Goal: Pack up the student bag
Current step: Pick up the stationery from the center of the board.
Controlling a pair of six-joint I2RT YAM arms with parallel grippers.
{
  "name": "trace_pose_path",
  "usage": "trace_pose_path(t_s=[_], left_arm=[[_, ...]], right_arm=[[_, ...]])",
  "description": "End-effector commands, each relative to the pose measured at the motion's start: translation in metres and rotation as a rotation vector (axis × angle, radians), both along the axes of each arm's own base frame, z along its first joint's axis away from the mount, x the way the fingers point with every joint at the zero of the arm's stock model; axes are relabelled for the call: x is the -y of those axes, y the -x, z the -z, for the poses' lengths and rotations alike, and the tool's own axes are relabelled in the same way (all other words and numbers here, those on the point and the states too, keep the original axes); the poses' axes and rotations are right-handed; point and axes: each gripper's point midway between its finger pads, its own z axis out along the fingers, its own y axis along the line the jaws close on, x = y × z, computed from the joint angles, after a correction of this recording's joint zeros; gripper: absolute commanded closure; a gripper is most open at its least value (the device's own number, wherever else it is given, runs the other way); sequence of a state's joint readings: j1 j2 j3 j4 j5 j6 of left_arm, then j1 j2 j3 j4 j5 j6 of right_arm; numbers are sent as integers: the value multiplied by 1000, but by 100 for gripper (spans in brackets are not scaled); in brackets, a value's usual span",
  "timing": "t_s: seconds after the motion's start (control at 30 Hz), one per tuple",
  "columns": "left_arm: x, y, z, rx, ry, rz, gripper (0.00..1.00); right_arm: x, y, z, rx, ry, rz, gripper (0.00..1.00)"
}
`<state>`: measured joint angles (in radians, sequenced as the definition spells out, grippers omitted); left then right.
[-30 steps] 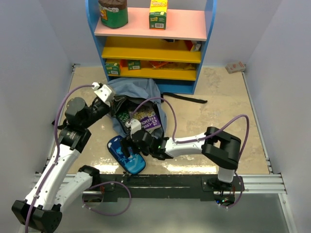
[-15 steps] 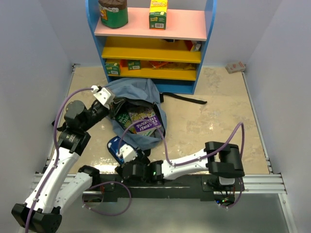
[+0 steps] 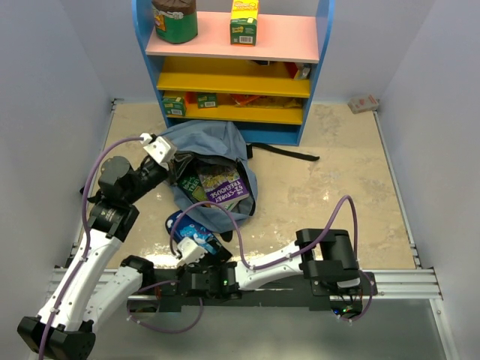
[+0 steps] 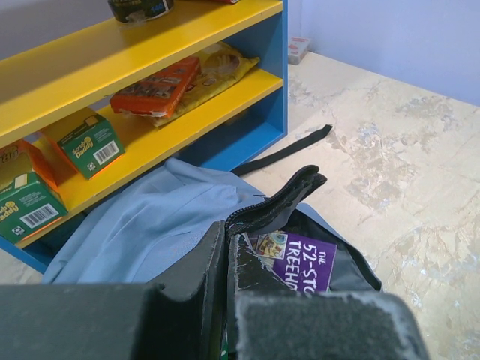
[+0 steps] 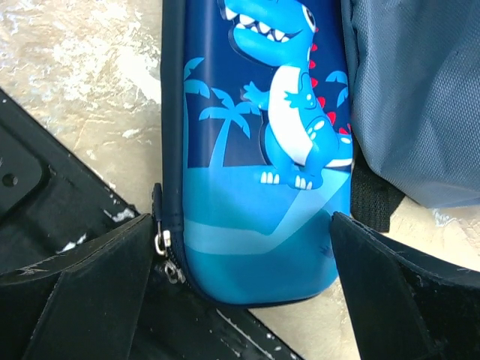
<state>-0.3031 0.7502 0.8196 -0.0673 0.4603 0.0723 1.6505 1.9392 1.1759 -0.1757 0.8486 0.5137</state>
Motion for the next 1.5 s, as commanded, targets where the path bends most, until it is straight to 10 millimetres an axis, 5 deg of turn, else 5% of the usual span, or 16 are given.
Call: trace_pose_path(t_s=[0.0,0.2,0.47,0.57,0.6,0.7,0.87,1.07,1.2,1.3,1.47], left_arm=[[3,14,-56,197,61,44,97],[1,13,-55,194,49,33,97],[4,15,-59,198,66,54,97],[5,15,-62,200,67,58,97],[5,15,-61,198,64,60,97],[5,15,-64,201,63,61,97],[7,16,-63,196,65,69,97],[6,15,-65,203,66,63,97],[7,13,-63,198,62,64,97],[6,12,-62,199,62,59,97],[6,14,-61,199,62,64,97]], right_arm=[[3,-23,9,26,36,47,2],[0,-25,48,-108,43,-12,3],[19,2,81,-283,95,-132,32],[25,5,77,-307,90,-153,53],[27,5,74,-305,84,-162,71],[24,3,34,-268,-61,-195,100],[28,-9,-48,-165,-264,-198,100],[47,-20,-101,-109,-391,-157,100],[63,-29,-182,-29,-555,-139,100],[78,-37,-221,29,-607,-123,100],[92,-46,-234,67,-560,-104,100]])
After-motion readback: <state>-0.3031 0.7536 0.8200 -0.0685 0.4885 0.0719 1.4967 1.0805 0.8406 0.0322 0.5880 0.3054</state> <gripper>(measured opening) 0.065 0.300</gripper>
